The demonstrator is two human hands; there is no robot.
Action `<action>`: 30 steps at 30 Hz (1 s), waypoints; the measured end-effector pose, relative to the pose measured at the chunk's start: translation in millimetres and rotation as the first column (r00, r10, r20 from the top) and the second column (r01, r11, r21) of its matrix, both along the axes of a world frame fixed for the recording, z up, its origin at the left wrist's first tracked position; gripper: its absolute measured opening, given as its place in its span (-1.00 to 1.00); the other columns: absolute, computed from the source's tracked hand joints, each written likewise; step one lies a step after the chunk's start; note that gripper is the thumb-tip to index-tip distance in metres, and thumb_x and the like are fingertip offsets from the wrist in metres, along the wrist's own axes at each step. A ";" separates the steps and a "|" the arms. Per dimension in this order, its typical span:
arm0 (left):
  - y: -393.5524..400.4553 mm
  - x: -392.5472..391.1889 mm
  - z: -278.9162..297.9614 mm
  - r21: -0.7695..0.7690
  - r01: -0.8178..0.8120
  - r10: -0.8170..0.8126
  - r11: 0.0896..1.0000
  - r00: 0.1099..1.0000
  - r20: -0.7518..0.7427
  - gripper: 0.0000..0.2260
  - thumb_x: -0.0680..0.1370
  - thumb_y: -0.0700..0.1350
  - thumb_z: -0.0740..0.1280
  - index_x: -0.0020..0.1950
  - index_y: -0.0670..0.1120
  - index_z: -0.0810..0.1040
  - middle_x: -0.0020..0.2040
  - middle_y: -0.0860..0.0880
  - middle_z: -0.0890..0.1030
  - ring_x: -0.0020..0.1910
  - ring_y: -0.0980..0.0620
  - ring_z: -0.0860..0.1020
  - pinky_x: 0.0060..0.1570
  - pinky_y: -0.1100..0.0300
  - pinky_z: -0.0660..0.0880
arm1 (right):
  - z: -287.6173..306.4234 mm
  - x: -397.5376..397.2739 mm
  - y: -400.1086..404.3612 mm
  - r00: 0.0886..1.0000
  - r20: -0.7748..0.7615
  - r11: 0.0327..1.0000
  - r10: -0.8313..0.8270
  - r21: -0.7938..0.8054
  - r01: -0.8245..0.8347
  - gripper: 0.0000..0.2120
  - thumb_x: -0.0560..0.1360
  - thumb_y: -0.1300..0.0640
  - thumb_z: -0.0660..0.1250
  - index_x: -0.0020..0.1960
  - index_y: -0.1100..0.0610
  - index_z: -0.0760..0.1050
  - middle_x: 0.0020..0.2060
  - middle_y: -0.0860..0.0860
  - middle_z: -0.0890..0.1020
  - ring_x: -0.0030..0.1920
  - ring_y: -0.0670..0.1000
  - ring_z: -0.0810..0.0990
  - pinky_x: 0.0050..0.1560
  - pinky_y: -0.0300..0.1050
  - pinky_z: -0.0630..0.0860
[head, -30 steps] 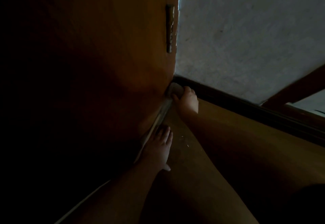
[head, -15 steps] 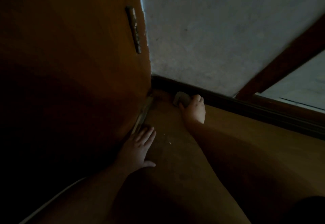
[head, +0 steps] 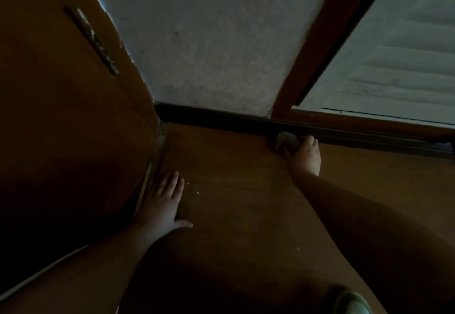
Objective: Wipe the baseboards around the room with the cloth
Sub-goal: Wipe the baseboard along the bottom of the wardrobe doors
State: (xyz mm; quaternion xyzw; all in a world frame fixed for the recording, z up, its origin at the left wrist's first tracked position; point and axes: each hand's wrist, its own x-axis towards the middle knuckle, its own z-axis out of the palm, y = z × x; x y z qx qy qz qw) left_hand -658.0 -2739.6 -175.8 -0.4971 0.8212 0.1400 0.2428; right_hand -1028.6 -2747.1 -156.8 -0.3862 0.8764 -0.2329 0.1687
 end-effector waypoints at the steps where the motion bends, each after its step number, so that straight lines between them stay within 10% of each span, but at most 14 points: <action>1: -0.2 -0.9 -0.3 -0.002 0.003 -0.003 1.000 1.000 0.005 0.13 0.32 0.57 0.17 0.60 -0.04 -0.28 0.47 -0.02 -0.48 0.58 -0.11 -0.26 0.53 -0.12 -0.07 | 1.3 -3.6 3.3 1.000 -0.008 1.000 -0.025 -0.004 0.025 -0.47 0.44 0.11 0.48 0.32 0.20 0.35 0.26 0.16 0.47 0.28 0.16 0.48 0.31 0.08 0.46; 17: -1.0 -9.6 12.9 0.051 0.030 -0.030 0.998 0.999 0.010 0.09 0.41 0.44 0.28 0.61 -0.14 -0.23 0.59 -0.15 -0.31 0.58 -0.20 -0.24 0.52 -0.18 -0.05 | 20.3 195.1 -64.6 0.871 0.124 0.865 0.475 -0.246 -0.436 -0.57 0.48 -0.05 0.41 0.29 0.03 0.42 0.12 0.06 0.51 0.02 0.08 0.57 -0.04 -0.03 0.54; 30: -3.7 -18.8 26.2 0.134 0.018 -0.028 0.991 0.997 0.068 0.02 0.48 0.33 0.33 0.60 -0.17 -0.19 0.59 -0.19 -0.30 0.57 -0.24 -0.26 0.49 -0.26 -0.05 | 13.9 270.1 -125.3 0.889 0.278 0.921 0.364 -0.247 -0.300 -0.61 0.47 0.05 0.43 0.24 0.06 0.41 0.12 0.11 0.46 0.04 0.15 0.57 0.03 0.10 0.59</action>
